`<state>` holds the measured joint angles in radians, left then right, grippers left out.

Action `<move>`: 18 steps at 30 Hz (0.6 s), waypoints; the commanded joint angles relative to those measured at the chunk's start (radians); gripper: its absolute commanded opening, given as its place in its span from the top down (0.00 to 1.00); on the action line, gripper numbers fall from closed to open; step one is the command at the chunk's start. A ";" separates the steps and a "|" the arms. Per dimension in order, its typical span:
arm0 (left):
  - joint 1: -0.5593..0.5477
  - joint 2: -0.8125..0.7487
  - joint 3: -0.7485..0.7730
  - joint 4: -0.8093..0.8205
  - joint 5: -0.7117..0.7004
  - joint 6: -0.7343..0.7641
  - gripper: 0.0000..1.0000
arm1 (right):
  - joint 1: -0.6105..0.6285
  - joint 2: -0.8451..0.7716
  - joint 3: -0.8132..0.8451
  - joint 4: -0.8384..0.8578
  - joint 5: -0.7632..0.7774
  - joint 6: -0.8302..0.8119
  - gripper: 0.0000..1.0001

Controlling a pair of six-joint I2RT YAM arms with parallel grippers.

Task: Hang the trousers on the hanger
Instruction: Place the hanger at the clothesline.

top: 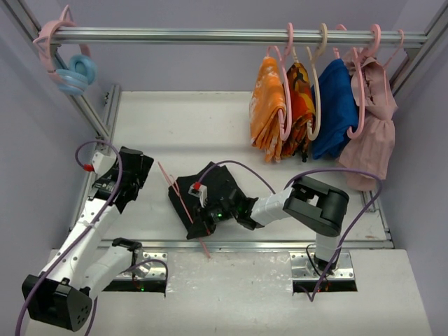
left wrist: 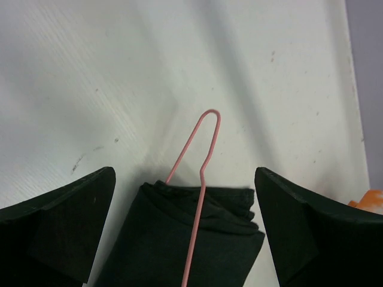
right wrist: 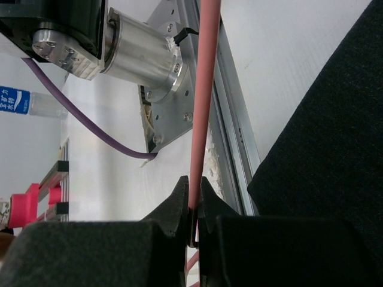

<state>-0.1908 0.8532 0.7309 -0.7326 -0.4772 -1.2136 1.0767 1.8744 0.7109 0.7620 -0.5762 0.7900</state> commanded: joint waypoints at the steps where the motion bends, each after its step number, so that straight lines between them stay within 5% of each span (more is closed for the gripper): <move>1: 0.028 -0.028 0.109 -0.093 -0.110 -0.033 0.00 | -0.009 -0.062 0.003 0.087 0.008 0.003 1.00; 8: 0.028 -0.254 0.204 -0.003 -0.024 0.231 0.00 | -0.007 -0.139 0.095 -0.056 -0.010 0.016 1.00; 13: 0.028 -0.230 0.331 -0.088 0.028 0.399 0.03 | -0.006 -0.263 0.205 -0.243 0.033 0.003 1.00; 18: 0.028 -0.250 0.291 -0.090 0.065 0.441 0.04 | -0.013 -0.347 0.321 -0.384 0.094 -0.046 1.00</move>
<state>-0.1733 0.5957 1.0612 -0.8033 -0.4658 -0.8781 1.0730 1.6339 0.8985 0.4146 -0.5413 0.8161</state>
